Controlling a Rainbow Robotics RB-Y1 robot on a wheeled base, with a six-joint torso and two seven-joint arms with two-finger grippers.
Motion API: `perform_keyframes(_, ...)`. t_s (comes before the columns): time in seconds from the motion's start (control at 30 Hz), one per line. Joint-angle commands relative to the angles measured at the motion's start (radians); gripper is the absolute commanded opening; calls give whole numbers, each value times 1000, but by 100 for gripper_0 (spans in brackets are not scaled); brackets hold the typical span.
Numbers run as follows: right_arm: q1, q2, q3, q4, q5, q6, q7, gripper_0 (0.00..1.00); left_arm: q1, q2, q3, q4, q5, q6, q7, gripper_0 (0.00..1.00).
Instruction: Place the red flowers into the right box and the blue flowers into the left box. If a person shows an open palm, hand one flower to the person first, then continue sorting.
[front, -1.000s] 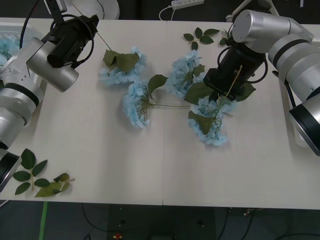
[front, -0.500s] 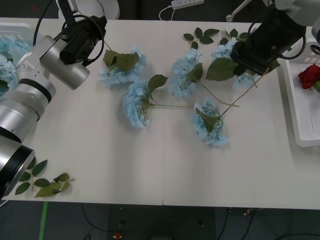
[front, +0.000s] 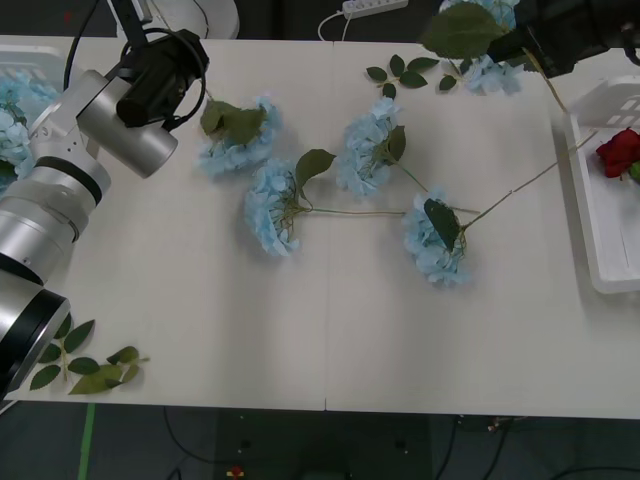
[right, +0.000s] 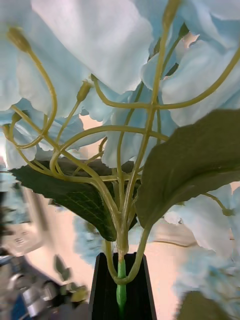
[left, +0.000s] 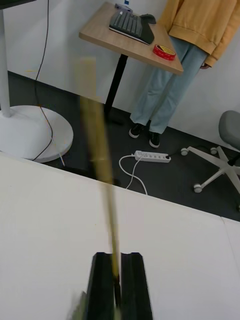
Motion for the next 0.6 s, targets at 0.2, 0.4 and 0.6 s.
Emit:
perform_keyframes(0.2,-60,-12,-8,-113,-281,12,142,0,5,113,-30,-43,11,-69,-7,0)
perform_keyframes(0.4,-18,0,-6,-320,-283,-13,360,0,218,254,-13,-303,31,-158,9,0)
perform_keyframes(0.6,99,2,-8,-617,-318,-138,520,0,593,403,104,-775,60,-162,79,0)
